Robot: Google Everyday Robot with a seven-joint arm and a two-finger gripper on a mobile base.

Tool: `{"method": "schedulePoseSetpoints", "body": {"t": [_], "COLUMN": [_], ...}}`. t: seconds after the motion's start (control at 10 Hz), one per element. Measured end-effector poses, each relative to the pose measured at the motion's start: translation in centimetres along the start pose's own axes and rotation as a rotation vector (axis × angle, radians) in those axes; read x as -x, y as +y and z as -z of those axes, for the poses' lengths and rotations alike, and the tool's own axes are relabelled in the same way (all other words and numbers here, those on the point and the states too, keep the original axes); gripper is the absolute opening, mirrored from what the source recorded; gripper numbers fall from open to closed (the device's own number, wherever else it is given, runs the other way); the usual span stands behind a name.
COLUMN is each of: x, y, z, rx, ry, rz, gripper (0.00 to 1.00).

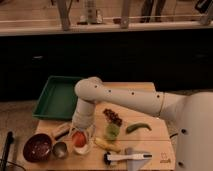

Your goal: Place apple in paper cup

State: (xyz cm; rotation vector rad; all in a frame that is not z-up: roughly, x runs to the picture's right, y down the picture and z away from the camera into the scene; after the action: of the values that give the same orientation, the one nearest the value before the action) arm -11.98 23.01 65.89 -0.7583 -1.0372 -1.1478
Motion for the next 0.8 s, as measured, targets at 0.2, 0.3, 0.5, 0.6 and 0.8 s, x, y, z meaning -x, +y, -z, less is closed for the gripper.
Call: {"method": "schedulePoseSetpoints", "body": {"t": [0.2, 0.3, 0.5, 0.6, 0.8], "x": [0.3, 0.4, 0.8, 0.9, 1.4], "y": [0.1, 0.2, 0.6, 0.8, 1.6], "z": [0.2, 0.2, 0.4, 0.5, 1.0], "rx": [0.006, 0.009, 0.015, 0.02, 0.022], "ry": [0.002, 0.002, 0.002, 0.003, 0.012], "rz": [0.003, 0.004, 0.01, 0.012, 0.015], "gripper": [0.8, 0.8, 0.8, 0.8, 0.8]}}
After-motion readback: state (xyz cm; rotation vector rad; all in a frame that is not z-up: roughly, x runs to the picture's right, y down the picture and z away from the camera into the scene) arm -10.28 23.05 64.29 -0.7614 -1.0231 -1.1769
